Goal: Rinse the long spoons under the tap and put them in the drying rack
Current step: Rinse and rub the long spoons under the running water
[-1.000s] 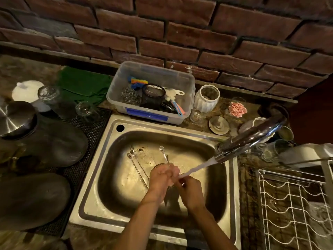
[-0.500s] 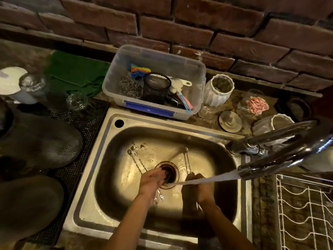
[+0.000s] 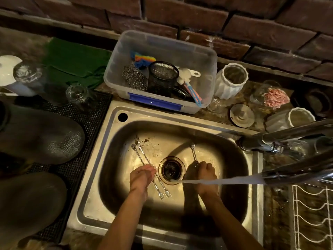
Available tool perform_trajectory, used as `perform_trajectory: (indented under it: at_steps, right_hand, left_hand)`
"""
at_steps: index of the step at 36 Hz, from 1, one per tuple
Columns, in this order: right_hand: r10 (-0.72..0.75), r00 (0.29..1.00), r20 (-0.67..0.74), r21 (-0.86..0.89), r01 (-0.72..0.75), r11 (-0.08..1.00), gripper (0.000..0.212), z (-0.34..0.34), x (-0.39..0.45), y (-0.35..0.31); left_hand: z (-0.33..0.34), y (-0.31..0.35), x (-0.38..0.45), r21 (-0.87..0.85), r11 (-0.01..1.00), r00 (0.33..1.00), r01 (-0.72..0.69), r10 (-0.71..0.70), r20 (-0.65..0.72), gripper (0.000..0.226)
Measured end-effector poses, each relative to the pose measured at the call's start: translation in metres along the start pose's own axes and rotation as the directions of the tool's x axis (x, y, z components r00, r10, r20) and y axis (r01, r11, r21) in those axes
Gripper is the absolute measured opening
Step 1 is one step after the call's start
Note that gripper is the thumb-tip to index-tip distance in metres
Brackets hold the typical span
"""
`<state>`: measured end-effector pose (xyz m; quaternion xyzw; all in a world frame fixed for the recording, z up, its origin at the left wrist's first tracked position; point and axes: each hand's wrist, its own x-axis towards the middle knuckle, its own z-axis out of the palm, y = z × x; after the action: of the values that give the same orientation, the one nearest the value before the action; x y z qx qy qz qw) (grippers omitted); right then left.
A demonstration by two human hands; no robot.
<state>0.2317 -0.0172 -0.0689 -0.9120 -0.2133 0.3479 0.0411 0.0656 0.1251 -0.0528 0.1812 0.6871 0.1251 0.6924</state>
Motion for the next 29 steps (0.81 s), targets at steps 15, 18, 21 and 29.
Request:
perform_trajectory:
  at_steps: [15, 18, 21, 29]
  right_hand:
    - [-0.328, 0.934, 0.144, 0.159, 0.305, 0.939, 0.011, 0.057, -0.003, -0.118]
    - [-0.290, 0.949, 0.122, 0.076, 0.283, 0.956, 0.015, 0.062, -0.006, -0.121]
    - [-0.283, 0.947, 0.149, 0.041, 0.280, 0.959, 0.024, 0.064, -0.006, -0.122]
    - [-0.209, 0.961, 0.182, 0.010, 0.211, 0.977, 0.039, 0.067, -0.002, -0.105]
  left_hand:
    - [-0.011, 0.008, 0.025, -0.104, 0.995, 0.991, -0.006, -0.008, -0.133, 0.030]
    - [-0.013, 0.011, 0.028, -0.106, 0.994, 0.990, -0.009, -0.006, -0.139, 0.029]
    - [-0.018, 0.011, 0.030, -0.095, 0.995, 0.993, 0.004, -0.016, -0.117, 0.033]
    - [-0.010, 0.004, 0.019, -0.093, 0.996, 0.996, -0.002, -0.005, -0.085, 0.030]
